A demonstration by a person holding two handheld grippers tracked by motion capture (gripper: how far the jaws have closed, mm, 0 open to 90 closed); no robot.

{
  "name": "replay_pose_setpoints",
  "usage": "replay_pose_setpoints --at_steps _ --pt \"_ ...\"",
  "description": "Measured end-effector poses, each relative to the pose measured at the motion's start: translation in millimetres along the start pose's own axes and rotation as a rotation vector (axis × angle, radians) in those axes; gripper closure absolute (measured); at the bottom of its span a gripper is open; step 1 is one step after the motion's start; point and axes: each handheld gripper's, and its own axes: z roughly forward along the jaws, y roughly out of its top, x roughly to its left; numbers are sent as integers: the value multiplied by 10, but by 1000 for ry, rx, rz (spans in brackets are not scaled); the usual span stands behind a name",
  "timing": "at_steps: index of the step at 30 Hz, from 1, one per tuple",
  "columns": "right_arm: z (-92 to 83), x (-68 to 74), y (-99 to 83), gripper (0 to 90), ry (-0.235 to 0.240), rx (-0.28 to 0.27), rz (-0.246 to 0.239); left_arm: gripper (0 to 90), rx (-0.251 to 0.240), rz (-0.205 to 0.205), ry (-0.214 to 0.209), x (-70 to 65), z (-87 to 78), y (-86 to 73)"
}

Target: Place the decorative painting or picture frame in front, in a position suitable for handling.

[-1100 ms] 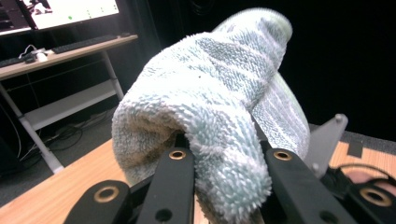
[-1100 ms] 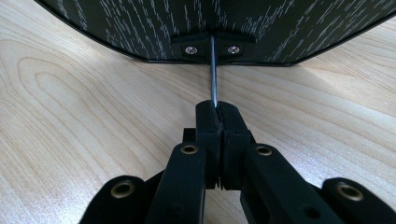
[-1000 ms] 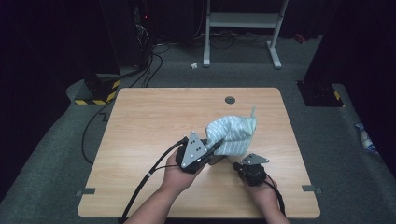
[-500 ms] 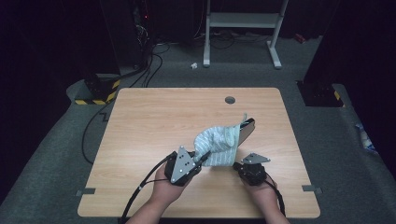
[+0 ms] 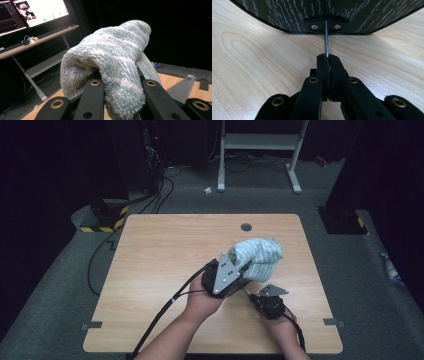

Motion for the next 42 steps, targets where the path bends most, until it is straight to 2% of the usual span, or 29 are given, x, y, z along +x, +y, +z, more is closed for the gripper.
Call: replay_pose_setpoints --at_steps 2,5,7,11,13,16,18,21,24,29,32,36,42 --pt "-1 0 0 886 1 0 3 791 3 -20 -9 21 19 -9" --pt "-2 -2 -2 887 2 2 6 793 7 -23 -8 28 -44 -69" --pt "-2 0 -2 887 0 1 -1 793 17 -15 0 22 -123 -146" --pt "-1 5 -2 886 -4 1 -2 794 21 -32 9 36 -345 -362" --pt "-3 15 -3 887 -9 3 0 794 37 -22 22 38 -435 -456" --pt "-3 12 -3 887 -8 2 -2 794 56 -45 26 54 -568 -612" --pt "-4 23 -4 887 -10 3 2 794 51 -51 32 60 -597 -631" --pt "-2 23 -3 886 -15 1 -5 794 30 -58 24 73 -560 -532" --pt "-4 24 -5 887 -14 1 -2 793 6 -29 16 35 -437 -340" --pt "-5 32 -4 887 -16 1 5 793 3 8 8 -5 -105 26" --pt "-4 26 -5 887 -14 0 -2 793 24 31 10 -36 92 189" --pt "-4 26 -4 887 -13 0 -3 793 43 34 2 -46 207 249" --pt "-3 28 -4 887 -15 0 -8 793 27 8 6 -1 27 83"
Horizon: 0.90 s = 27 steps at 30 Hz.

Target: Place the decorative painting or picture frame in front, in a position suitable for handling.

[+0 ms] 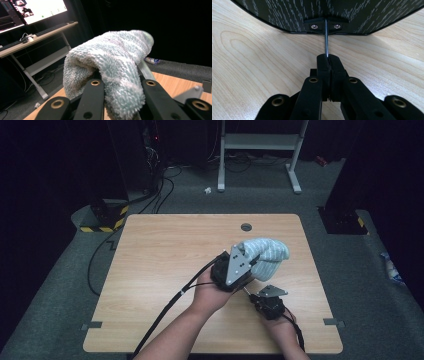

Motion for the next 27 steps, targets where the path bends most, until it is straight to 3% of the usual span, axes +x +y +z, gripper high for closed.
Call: replay_pose_setpoints --at_steps 15,20,27 --pt "0 2 -1 885 -4 1 0 791 -31 -67 10 -9 -591 -773" --pt "0 -3 -1 885 1 1 5 791 -5 -101 18 13 -602 -986" --pt "0 -8 -1 884 3 0 14 789 70 -126 16 -7 -446 -1275"
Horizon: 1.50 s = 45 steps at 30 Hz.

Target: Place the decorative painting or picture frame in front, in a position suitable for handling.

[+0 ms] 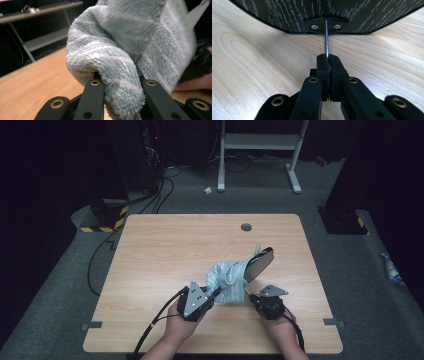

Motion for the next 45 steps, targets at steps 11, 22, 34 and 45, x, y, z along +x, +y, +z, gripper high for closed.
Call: replay_pose_setpoints --at_steps 11,22,34,45 --pt "0 -3 0 880 1 2 4 786 91 -10 10 -18 192 -254" --pt "2 5 3 880 -7 0 6 773 -130 22 49 -93 -186 194" --pt "2 0 3 880 -5 2 6 773 83 55 59 -136 204 -233" --pt "3 4 3 880 -8 2 6 772 -57 7 83 -123 -235 -80"
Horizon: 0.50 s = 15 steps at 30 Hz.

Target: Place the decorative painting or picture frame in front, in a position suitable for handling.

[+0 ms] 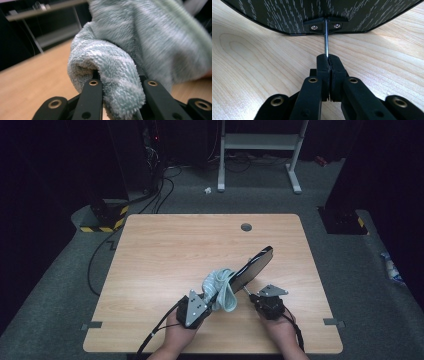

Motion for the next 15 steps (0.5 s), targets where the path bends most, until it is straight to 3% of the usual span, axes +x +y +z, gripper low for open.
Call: replay_pose_setpoints --at_steps 3,5,10,15 --pt "1 3 1 880 -2 -2 -2 771 -64 21 -6 -45 -113 161" --pt "0 5 1 880 -3 -2 -3 769 -56 53 -14 -103 -88 192" --pt "1 -1 1 880 -2 -2 0 769 45 45 -41 -137 142 -24" --pt "1 -3 0 880 0 -1 0 767 158 46 -29 -137 349 -257"
